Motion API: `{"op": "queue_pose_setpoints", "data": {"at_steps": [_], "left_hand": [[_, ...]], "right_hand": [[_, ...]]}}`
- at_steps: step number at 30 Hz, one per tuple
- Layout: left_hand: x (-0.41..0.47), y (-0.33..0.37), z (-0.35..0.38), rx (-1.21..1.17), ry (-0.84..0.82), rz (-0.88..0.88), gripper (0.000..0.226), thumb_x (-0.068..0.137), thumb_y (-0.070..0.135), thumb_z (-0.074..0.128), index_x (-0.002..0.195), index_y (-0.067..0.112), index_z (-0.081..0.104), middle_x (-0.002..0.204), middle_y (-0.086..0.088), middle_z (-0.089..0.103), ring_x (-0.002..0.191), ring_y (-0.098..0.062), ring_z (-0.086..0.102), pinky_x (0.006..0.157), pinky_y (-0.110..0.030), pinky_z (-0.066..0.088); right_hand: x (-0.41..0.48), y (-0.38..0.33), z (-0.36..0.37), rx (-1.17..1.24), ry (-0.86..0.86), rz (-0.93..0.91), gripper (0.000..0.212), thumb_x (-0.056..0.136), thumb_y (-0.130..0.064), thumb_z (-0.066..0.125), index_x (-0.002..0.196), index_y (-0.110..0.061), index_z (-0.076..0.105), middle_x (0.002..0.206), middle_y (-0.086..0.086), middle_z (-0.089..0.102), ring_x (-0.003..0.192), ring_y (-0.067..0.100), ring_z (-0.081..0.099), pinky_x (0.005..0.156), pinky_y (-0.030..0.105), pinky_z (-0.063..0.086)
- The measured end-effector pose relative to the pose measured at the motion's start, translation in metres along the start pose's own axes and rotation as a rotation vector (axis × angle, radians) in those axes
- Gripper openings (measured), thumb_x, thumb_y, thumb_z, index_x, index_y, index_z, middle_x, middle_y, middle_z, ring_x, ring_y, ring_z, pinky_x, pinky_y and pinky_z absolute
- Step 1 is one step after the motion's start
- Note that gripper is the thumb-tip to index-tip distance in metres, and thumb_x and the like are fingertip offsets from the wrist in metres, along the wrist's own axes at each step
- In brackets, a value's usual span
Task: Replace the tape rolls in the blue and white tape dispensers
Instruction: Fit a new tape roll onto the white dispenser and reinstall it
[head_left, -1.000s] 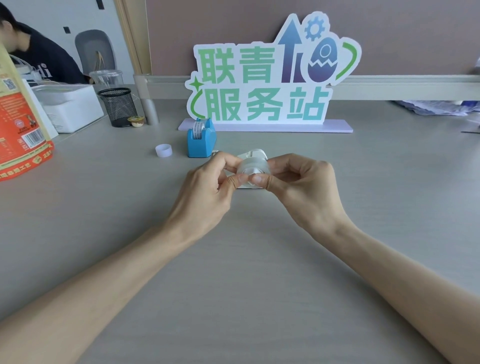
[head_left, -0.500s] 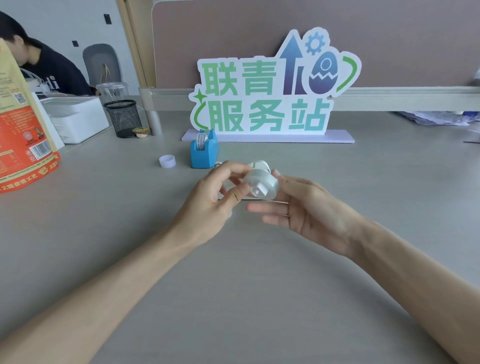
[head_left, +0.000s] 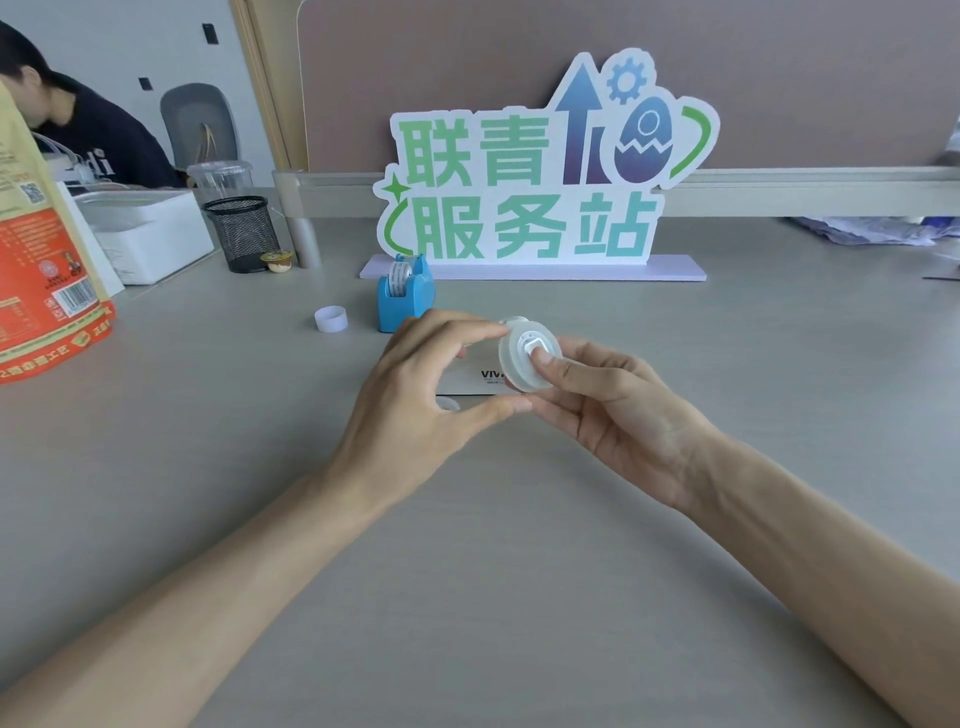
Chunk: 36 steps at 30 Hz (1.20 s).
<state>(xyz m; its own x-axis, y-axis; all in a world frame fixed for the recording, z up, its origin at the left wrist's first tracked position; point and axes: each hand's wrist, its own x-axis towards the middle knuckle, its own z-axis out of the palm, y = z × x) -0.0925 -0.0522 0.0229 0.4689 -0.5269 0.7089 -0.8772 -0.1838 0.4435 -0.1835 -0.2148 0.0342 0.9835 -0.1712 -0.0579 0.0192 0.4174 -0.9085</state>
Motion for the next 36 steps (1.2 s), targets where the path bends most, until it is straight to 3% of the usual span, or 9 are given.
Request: {"op": "queue_pose_setpoints", "data": {"at_steps": [7,15,18,23,26,28,30,33,36], "left_hand": [[0.002,-0.006,-0.002,0.023,0.02,-0.006,0.04,0.075,0.046,0.071,0.107,0.021,0.072,0.1,0.013,0.066,0.087,-0.004,0.051,0.076,-0.012,0.035],[0.004,-0.008,-0.006,-0.031,0.086,0.054,0.012,0.082,0.021,0.074,0.091,0.014,0.076,0.093,0.002,0.07,0.082,0.001,0.051,0.073,-0.012,0.035],[0.005,-0.007,-0.006,-0.039,0.081,0.074,0.005,0.084,0.013,0.072,0.084,0.009,0.075,0.087,0.0,0.068,0.081,-0.003,0.055,0.07,-0.013,0.036],[0.004,-0.013,-0.004,-0.254,-0.006,-0.153,0.007,0.083,0.016,0.07,0.084,0.023,0.072,0.066,0.006,0.062,0.059,-0.013,0.052,0.056,-0.029,0.04],[0.006,-0.015,-0.005,-0.346,-0.04,-0.253,0.012,0.086,0.014,0.068,0.085,0.025,0.071,0.068,0.004,0.067,0.065,-0.015,0.064,0.057,-0.038,0.05],[0.008,-0.014,-0.006,-0.383,-0.045,-0.298,0.012,0.086,0.012,0.068,0.086,0.023,0.073,0.079,-0.002,0.073,0.074,-0.029,0.067,0.06,-0.041,0.055],[0.01,-0.015,-0.006,-0.371,-0.038,-0.322,0.012,0.085,0.014,0.069,0.086,0.025,0.075,0.086,-0.008,0.073,0.079,-0.036,0.062,0.06,-0.031,0.057],[0.011,-0.018,-0.005,-0.292,-0.013,-0.345,0.014,0.084,0.022,0.071,0.087,0.034,0.076,0.088,-0.019,0.068,0.073,-0.035,0.05,0.054,-0.011,0.044],[0.014,-0.021,0.001,-0.132,0.1,-0.377,0.013,0.083,0.031,0.069,0.088,0.041,0.073,0.08,-0.004,0.055,0.067,-0.01,0.047,0.061,-0.01,0.04]], "right_hand": [[0.002,0.004,-0.002,-0.047,0.024,-0.02,0.042,0.08,-0.018,0.07,0.119,-0.001,0.064,0.111,0.011,0.071,0.098,0.016,0.07,0.082,0.021,0.055],[0.003,0.006,-0.003,-0.042,0.045,-0.058,0.046,0.076,-0.019,0.073,0.118,-0.001,0.064,0.11,0.011,0.07,0.098,0.015,0.069,0.08,0.021,0.055],[0.003,0.006,-0.002,-0.074,0.045,-0.112,0.036,0.083,-0.014,0.07,0.118,-0.004,0.066,0.113,0.013,0.071,0.101,0.017,0.069,0.084,0.023,0.055],[0.006,0.01,0.003,-0.346,0.221,-0.35,0.03,0.086,-0.011,0.071,0.116,-0.012,0.067,0.11,0.01,0.072,0.09,0.02,0.072,0.085,0.033,0.058],[0.01,0.013,0.005,-0.442,0.276,-0.425,0.03,0.084,-0.014,0.074,0.113,-0.016,0.068,0.108,0.004,0.072,0.087,0.014,0.072,0.083,0.033,0.058],[0.011,0.014,0.005,-0.481,0.301,-0.47,0.027,0.083,-0.016,0.075,0.109,-0.017,0.069,0.102,-0.002,0.074,0.091,0.009,0.071,0.082,0.028,0.056],[0.014,0.015,0.005,-0.601,0.35,-0.54,0.021,0.083,-0.02,0.075,0.103,-0.021,0.071,0.098,-0.009,0.075,0.095,0.004,0.068,0.081,0.023,0.051],[0.019,0.017,0.002,-0.791,0.415,-0.649,0.016,0.086,-0.025,0.072,0.102,-0.025,0.071,0.096,-0.015,0.073,0.095,0.007,0.064,0.078,0.022,0.046],[0.029,0.018,0.001,-0.85,0.443,-0.779,0.019,0.089,-0.021,0.069,0.108,-0.02,0.07,0.096,-0.015,0.068,0.092,-0.002,0.06,0.076,0.01,0.043]]}}
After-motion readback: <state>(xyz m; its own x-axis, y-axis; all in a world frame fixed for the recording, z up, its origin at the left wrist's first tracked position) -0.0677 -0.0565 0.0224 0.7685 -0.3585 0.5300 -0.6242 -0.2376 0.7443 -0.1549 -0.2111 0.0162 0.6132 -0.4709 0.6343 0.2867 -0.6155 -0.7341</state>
